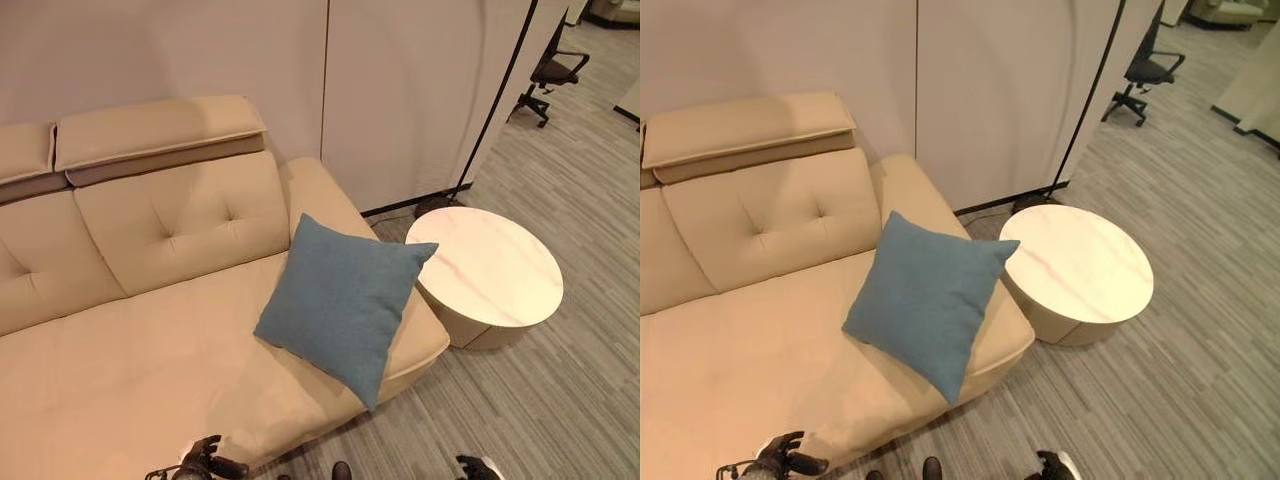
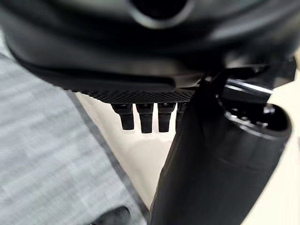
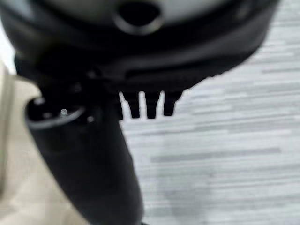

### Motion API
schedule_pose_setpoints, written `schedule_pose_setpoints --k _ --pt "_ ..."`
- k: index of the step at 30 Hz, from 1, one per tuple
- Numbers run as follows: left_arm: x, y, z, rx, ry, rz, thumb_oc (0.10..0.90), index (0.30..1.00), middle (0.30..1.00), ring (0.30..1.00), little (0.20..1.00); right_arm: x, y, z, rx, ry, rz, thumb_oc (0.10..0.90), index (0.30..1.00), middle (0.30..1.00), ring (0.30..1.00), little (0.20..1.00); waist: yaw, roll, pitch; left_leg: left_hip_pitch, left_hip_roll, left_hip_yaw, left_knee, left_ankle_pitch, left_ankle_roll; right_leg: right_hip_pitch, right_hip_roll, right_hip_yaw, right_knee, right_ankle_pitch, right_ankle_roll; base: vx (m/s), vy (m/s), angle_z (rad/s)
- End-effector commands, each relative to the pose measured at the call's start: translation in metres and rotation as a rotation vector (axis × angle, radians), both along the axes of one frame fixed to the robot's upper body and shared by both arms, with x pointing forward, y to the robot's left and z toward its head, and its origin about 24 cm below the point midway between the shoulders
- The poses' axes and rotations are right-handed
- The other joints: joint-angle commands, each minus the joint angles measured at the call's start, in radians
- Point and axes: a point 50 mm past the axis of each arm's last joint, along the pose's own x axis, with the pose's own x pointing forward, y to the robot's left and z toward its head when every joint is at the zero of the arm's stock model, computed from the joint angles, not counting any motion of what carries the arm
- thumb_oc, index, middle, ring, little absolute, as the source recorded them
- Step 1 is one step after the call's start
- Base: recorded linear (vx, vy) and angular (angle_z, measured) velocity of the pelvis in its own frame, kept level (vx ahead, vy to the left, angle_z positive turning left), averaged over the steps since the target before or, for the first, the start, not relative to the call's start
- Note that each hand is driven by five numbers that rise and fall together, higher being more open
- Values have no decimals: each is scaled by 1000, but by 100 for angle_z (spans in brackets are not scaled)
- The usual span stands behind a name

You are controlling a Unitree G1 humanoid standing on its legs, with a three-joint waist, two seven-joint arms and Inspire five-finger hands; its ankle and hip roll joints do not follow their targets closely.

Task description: Pick up all the scattered cushions and arrange them neatly on the sofa.

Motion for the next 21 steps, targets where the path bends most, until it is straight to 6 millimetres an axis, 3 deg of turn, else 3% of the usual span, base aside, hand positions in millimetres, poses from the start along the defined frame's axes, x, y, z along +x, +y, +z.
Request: schedule_pose_setpoints --k 1,4,5,7,10,16,21 --pt "19 25 17 94 -119 49 800 900 900 900 900 53 -47 54 -203 -289 -15 800 900 900 900 900 21 -26 5 53 5 -46 45 -74 -59 -87 -59 20 25 111 113 -98 114 -31" --pt "20 31 20 108 -150 83 800 900 900 900 900 72 -60 87 -262 -445 -18 800 900 900 900 900 17 -22 9 57 0 -42 37 -70 -55 -93 -61 28 28 119 121 -42 63 -13" --pt "20 30 20 108 -149 83 800 900 900 900 900 71 -60 87 -263 -445 -19 800 900 900 900 900 18 -22 10 58 0 -42 37 -70 -55 -92 -61 29 29 118 121 -26 73 -13" --pt "20 32 22 119 -164 95 800 900 900 900 900 86 -68 116 -300 -593 -36 800 900 900 900 900 15 -19 16 62 -9 -37 33 -69 -50 -96 -63 33 32 125 126 -24 61 -11" --pt "22 31 23 121 -180 100 800 900 900 900 900 98 -66 134 -264 -729 -102 800 900 900 900 900 19 -16 21 66 -13 -34 27 -68 -47 -97 -65 35 32 130 130 -7 38 -3" --pt "32 29 28 111 -231 98 800 900 900 900 900 115 -47 142 -109 -854 -158 800 900 900 900 900 32 -19 29 59 -17 -35 29 -69 -42 -99 -71 27 30 130 132 0 11 -3" --pt "55 29 41 113 -322 65 800 900 900 900 900 132 -28 149 9 -926 -167 800 900 900 900 900 47 -18 44 32 -14 -41 47 -74 -43 -109 -80 7 25 128 130 10 -14 4"
